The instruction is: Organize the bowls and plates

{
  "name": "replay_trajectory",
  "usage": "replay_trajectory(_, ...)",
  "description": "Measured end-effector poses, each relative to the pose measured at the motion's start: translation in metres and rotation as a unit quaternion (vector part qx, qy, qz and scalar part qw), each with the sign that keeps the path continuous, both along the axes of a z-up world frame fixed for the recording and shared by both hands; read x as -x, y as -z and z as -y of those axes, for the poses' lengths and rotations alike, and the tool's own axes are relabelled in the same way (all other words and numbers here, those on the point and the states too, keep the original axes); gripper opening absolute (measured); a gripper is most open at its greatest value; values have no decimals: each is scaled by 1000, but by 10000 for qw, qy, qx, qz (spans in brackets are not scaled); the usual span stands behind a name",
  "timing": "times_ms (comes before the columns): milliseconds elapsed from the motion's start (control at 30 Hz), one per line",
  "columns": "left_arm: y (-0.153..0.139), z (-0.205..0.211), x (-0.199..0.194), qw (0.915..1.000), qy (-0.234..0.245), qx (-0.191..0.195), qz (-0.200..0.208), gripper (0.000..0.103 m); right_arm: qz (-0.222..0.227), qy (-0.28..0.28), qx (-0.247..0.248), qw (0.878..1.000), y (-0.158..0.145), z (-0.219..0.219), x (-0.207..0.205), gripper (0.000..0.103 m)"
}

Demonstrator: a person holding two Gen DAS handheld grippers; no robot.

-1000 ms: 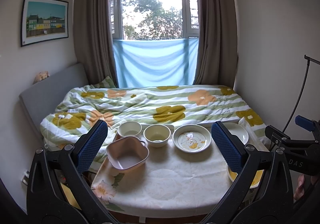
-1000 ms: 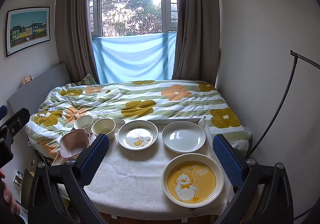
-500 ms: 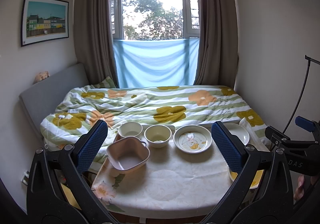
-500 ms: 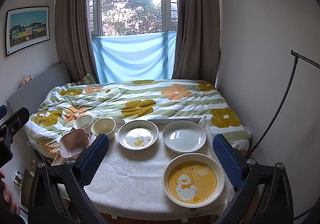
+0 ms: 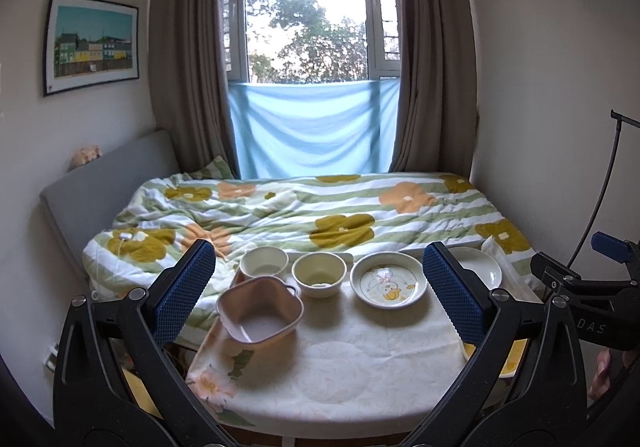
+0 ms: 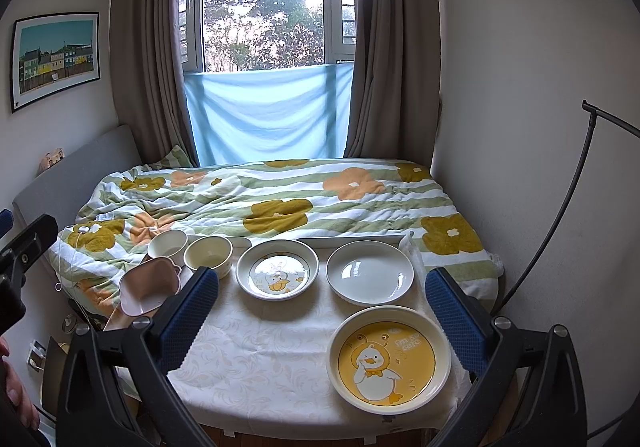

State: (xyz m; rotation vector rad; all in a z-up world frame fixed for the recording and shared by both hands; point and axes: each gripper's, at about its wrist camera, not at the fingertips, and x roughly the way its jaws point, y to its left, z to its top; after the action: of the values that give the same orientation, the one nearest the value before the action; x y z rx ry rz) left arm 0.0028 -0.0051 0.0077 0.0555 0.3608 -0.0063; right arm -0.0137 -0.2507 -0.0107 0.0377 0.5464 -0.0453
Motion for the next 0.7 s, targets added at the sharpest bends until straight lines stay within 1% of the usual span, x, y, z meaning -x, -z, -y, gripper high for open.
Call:
replay_trajectory(200, -12, 1, -1, 9998, 8, -168, 81, 103, -103, 71, -68, 9999, -1, 3, -7, 103)
replay_trajectory(300, -8, 1, -8, 9995, 320, -14, -36, 103, -110, 210, -113, 9997, 1, 9, -6, 103)
replay_trajectory(400, 2, 6, -21, 9983, 464, 117, -326, 103, -209, 337, -185, 9990, 9, 20, -4, 103)
replay_trajectory(500, 22, 20, -39, 9949, 595, 304, -757, 103, -505, 370, -287, 9976, 26, 40, -7, 103)
replay_trajectory(600, 53, 49, -59, 9883, 810, 206, -1273, 103, -855, 445, -293, 9949, 51, 66, -11, 103)
replay_trajectory(633, 61, 58, -63, 9866, 858, 157, -1376, 103, -980, 426, -342, 9937, 61, 77, -14, 103)
replay_trajectory(700, 84, 82, -76, 9802, 1031, 151, -1685, 103, -1218, 349, -471, 9908, 81, 99, -18, 103)
